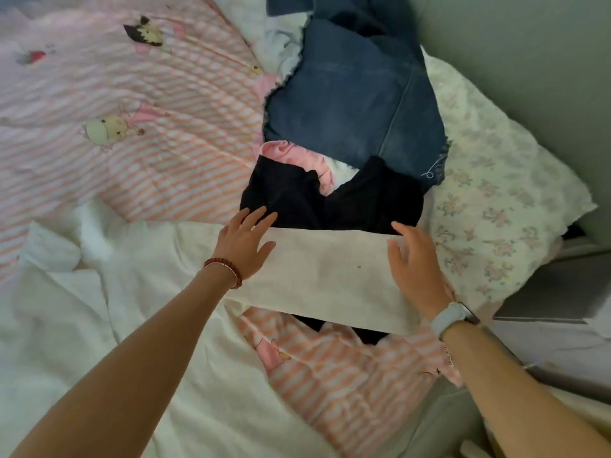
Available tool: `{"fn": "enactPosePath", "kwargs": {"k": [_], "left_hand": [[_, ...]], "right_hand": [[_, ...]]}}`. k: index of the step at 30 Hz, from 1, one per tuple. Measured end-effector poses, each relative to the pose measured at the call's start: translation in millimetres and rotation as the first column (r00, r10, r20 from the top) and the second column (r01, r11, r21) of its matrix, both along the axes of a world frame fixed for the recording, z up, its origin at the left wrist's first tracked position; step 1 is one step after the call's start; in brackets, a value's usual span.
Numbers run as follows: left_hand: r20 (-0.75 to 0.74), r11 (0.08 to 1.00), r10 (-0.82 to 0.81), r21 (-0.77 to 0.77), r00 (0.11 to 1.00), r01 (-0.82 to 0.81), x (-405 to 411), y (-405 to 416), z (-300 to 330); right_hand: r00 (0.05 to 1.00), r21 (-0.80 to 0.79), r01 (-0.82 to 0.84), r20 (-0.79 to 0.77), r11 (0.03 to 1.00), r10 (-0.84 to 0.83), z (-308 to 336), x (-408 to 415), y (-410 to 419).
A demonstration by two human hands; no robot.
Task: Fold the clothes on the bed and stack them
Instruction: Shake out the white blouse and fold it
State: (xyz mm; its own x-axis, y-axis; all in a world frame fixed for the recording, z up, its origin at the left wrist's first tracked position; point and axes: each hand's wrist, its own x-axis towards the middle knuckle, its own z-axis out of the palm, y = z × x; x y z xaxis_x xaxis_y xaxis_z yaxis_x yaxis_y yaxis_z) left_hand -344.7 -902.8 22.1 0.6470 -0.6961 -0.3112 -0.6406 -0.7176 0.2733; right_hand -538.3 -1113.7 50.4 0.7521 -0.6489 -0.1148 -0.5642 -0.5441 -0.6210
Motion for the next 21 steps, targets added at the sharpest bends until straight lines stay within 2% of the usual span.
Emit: {"fn": "enactPosePath", "kwargs": {"k": [4,6,10,13,16,19,21], "left_hand": [[-0.054,0.996,-0.049,0.074,0.997,0.052,7.8,-28.1,-10.6],[-0.039,1.000,0.003,0.025,0.999,-0.002,10.8,-34.1,-10.7],[-0.031,0.987,0.076,-0.138,0.997,-0.080,16.0,-34.5,-0.5],[-0.067,0.967,0.134,-0.209,0.989,-0.145,19.1,-22.9,12.7],[-0.165,0.929,0.209,-0.275,0.964,-0.249,15.2,2.5,26.0],[-0.364,0.842,0.346,-0.285,0.865,-0.457,5.8,48.7,41.4],[-0.539,0.761,0.429,-0.217,0.724,-0.612,-1.0,93.5,49.9]], "right_hand": [[0.989,0.029,0.067,-0.135,0.997,-0.063,-11.4,-17.8,-8.4],[0.972,-0.009,0.059,-0.225,0.998,-0.060,-8.0,-17.9,-16.0],[0.988,-0.122,-0.052,-0.154,0.991,0.033,15.1,-17.0,-12.9],[0.973,-0.190,-0.208,-0.143,0.960,0.183,41.3,-14.2,5.6],[0.922,-0.163,-0.376,-0.161,0.912,0.352,65.5,-5.3,41.5],[0.876,-0.077,-0.479,-0.115,0.875,0.469,82.1,7.1,96.7],[0.847,0.028,-0.524,-0.085,0.851,0.524,89.5,14.3,139.2]]}}
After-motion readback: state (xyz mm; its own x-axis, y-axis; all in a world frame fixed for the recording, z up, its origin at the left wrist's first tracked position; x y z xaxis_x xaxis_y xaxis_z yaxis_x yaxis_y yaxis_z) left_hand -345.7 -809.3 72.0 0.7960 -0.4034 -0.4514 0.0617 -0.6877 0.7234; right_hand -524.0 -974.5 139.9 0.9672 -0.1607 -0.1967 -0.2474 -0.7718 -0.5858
